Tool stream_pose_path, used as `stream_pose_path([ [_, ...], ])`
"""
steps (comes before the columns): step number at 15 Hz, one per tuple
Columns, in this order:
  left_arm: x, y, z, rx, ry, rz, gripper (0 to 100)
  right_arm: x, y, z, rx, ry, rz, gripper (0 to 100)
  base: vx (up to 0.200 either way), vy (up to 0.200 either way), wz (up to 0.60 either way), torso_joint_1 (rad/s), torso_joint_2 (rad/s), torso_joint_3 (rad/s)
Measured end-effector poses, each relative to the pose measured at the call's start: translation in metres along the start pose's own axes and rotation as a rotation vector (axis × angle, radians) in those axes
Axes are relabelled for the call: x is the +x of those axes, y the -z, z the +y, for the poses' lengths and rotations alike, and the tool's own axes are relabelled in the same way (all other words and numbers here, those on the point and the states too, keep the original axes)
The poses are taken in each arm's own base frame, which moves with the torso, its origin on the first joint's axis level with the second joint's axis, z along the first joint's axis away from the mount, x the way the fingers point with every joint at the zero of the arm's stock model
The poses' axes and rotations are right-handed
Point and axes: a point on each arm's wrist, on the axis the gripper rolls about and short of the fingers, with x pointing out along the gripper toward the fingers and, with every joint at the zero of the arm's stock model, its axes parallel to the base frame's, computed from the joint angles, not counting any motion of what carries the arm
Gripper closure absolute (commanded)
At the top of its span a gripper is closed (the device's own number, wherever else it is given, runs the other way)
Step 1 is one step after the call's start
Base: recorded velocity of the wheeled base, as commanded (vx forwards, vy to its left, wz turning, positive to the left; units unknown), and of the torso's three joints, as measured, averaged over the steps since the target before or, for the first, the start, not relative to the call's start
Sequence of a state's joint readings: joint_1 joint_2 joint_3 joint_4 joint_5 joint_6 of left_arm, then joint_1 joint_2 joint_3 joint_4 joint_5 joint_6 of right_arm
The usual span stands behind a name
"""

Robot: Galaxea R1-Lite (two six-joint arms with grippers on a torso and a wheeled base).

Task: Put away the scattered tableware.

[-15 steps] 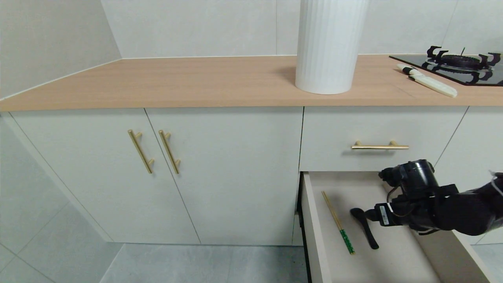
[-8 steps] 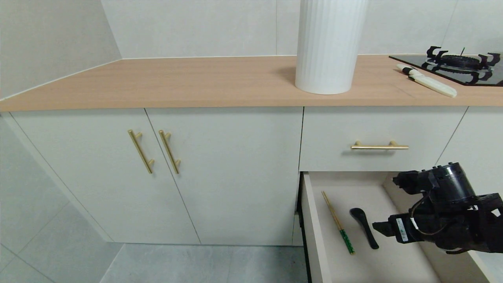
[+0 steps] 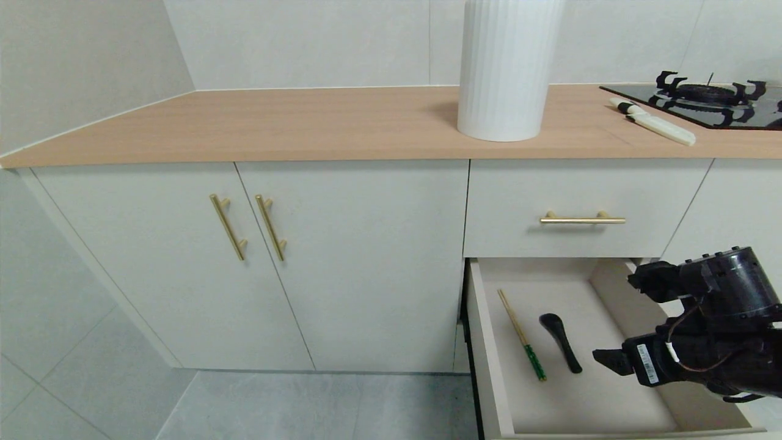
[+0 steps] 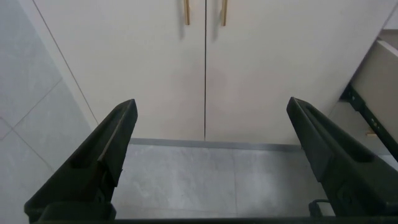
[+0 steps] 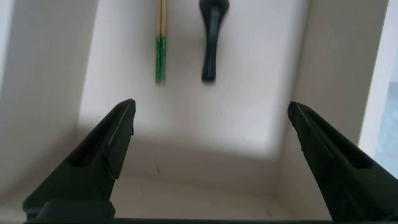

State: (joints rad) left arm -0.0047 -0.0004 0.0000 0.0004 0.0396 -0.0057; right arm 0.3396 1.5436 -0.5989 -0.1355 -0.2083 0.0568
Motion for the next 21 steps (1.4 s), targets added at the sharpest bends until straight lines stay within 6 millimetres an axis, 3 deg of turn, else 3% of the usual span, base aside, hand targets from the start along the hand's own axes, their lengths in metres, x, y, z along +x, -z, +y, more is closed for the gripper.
stream_pose_path([
  [9, 0.0, 0.0, 0.0, 0.0, 0.0, 0.0, 0, -0.018, 0.022, 0.015, -0.176, -0.065, 0.105, 0, 0.0, 0.0, 0.0, 0.0, 0.0, 0.0],
  [15, 0.0, 0.0, 0.0, 0.0, 0.0, -0.001, 0, -0.039, 0.054, 0.021, -0.406, -0.263, 0.099, 0, 0.0, 0.0, 0.0, 0.0, 0.0, 0.0],
  [21, 0.0, 0.0, 0.0, 0.0, 0.0, -0.001, 0, -0.045, 0.075, 0.03, -0.483, -0.378, 0.136, 0, 0.0, 0.0, 0.0, 0.0, 0.0, 0.0],
])
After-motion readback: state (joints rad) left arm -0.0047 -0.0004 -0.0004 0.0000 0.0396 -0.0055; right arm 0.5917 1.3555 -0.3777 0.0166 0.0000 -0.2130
